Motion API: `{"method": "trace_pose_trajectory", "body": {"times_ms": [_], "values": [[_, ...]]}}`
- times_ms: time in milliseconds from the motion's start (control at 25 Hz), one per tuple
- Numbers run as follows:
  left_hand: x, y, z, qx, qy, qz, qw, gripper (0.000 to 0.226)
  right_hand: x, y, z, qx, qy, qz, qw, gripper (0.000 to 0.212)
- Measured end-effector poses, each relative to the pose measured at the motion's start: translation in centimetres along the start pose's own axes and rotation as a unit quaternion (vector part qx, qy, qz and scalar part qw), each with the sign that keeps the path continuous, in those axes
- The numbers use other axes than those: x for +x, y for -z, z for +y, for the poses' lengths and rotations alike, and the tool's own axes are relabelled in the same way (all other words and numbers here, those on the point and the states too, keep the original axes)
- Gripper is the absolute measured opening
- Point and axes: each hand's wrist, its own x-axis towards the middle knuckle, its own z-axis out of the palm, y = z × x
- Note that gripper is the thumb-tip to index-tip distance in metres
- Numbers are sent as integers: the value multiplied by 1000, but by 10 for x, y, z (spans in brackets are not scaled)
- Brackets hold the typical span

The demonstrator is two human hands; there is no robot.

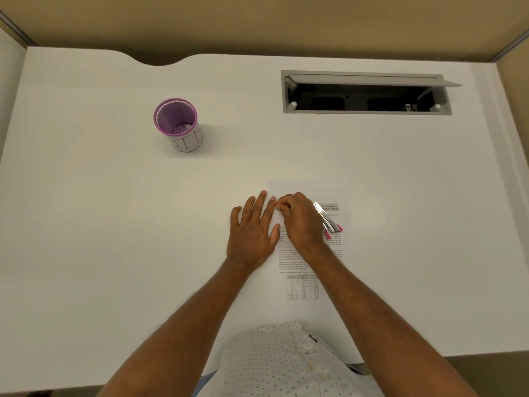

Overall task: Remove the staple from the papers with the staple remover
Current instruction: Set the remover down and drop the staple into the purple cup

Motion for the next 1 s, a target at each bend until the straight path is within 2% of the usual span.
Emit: {"method": "trace_pose_trajectory", "body": {"times_ms": [200,320,480,640,760,880,1000], "values": [[0,0,0,5,-2,3,1000,67,0,0,-6,-146,35,-67,986,17],[0,0,0,6,-2,-1,1000,67,1,2,-8,-156,36,-72,985,19],[1,3,0,-9,1,-6,1000,67,3,6,-4,-37,17,-29,999,4],[2,10,-1,-46,4,-6,999,67,12,14,-6,135,-75,-20,988,4],[7,21,-7,-92,25,0,995,66,23,23,-18,191,-98,-19,977,11],[21,43,-21,-107,77,41,990,65,40,33,-40,216,-80,-24,973,13],[42,75,-43,-118,137,121,976,66,65,41,-70,231,-50,-36,971,12]]}}
